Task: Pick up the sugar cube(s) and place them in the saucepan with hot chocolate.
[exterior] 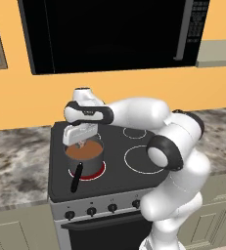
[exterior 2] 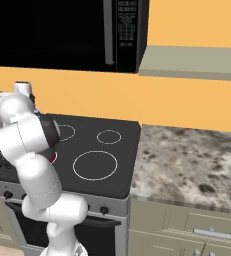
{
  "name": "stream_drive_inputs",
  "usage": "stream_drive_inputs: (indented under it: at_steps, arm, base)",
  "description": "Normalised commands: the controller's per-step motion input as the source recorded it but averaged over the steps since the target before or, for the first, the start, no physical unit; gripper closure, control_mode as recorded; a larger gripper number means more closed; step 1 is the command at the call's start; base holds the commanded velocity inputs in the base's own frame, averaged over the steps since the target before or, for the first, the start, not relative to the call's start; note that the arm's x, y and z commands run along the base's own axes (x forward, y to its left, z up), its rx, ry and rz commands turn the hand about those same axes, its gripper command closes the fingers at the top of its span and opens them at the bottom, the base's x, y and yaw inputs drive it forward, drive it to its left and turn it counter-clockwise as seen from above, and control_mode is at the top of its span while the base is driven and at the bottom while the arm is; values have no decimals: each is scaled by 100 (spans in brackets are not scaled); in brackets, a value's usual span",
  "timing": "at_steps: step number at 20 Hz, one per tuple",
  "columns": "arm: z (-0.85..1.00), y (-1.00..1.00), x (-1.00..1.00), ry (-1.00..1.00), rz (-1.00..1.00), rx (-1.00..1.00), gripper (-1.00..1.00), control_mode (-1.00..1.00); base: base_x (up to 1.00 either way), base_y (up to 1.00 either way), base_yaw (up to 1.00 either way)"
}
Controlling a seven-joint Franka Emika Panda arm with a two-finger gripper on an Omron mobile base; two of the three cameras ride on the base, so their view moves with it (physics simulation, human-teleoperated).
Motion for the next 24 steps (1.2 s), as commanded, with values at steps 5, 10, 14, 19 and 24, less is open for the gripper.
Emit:
stream_drive_inputs:
  at_steps: [5, 10, 14, 19, 24]
  arm:
    - [-2, -6, 18, 0, 0, 0, 100, -100]
    - [-6, -32, 14, 0, 0, 0, 100, -100]
    - [0, -35, 9, 0, 0, 0, 100, -100]
    - [5, -9, 26, 0, 0, 0, 100, -100]
    - [5, 0, 26, 1, 0, -1, 100, -100]
  base:
    - [0, 0, 0]
    - [0, 0, 0]
    - [0, 0, 0]
    - [0, 0, 0]
    - [0, 0, 0]
